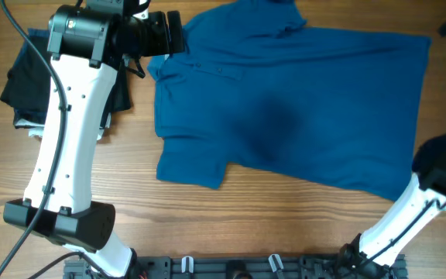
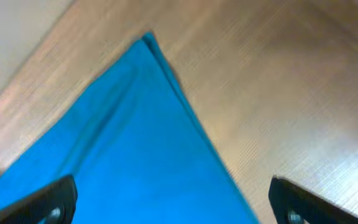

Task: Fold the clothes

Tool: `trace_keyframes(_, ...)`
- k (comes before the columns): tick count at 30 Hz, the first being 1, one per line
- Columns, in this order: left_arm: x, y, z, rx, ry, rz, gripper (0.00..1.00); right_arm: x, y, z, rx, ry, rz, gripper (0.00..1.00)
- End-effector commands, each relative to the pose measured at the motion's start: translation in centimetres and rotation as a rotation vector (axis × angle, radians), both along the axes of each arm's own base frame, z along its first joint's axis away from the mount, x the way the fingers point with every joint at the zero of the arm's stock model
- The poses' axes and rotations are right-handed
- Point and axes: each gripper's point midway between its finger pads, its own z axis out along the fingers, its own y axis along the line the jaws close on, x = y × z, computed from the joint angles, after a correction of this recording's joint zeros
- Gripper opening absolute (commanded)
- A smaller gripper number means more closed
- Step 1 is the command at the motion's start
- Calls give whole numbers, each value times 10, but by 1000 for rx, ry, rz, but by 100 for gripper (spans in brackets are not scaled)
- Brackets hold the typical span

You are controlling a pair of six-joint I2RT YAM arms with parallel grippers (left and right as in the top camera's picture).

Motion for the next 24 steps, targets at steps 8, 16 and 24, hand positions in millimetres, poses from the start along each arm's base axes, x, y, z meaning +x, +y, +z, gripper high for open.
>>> trace_keyframes(8,0,-1,-3,-14,9,-1,100,-111,64,102,76,-42,-98,98)
trace_keyframes(16,0,-1,-2,-14,9,-1,100,-204,84,73,31,54,-282,100)
trace_keyframes(24,0,-1,-2,-14,9,-1,100,-218,102,-58,147,122,-268,85)
